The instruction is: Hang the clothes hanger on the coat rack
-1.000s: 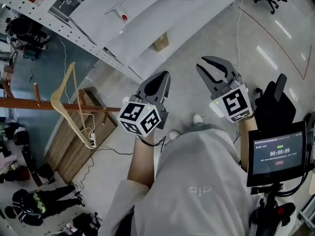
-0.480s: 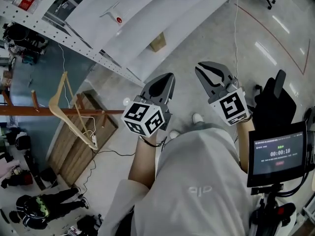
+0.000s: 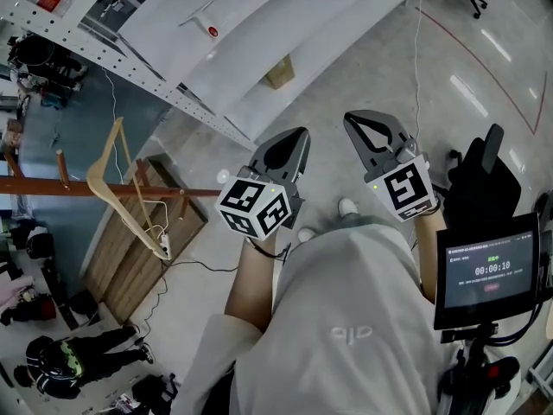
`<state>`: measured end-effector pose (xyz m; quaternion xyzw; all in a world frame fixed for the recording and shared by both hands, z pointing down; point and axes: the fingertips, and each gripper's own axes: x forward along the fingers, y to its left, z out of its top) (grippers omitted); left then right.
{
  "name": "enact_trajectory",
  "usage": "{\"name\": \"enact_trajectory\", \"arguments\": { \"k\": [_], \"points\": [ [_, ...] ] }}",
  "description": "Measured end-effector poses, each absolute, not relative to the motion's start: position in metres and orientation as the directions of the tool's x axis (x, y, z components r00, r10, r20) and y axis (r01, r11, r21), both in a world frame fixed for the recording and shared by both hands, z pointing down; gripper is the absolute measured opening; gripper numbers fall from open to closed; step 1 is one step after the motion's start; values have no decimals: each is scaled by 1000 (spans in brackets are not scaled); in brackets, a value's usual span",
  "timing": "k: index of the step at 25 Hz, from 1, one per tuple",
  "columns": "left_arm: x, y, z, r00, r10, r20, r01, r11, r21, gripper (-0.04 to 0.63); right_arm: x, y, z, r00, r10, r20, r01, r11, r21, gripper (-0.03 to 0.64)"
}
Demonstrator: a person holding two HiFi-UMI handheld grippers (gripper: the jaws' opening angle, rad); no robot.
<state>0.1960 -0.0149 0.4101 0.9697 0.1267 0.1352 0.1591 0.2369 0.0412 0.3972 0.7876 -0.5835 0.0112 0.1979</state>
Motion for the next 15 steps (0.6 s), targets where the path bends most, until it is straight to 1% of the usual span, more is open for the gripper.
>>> {"name": "enact_trajectory", "arguments": {
  "k": [15],
  "points": [
    [184, -20, 411, 938, 265, 224, 179, -922, 343, 2, 220, 31, 400, 282, -926, 253, -932, -202, 300, 11]
  ]
}}
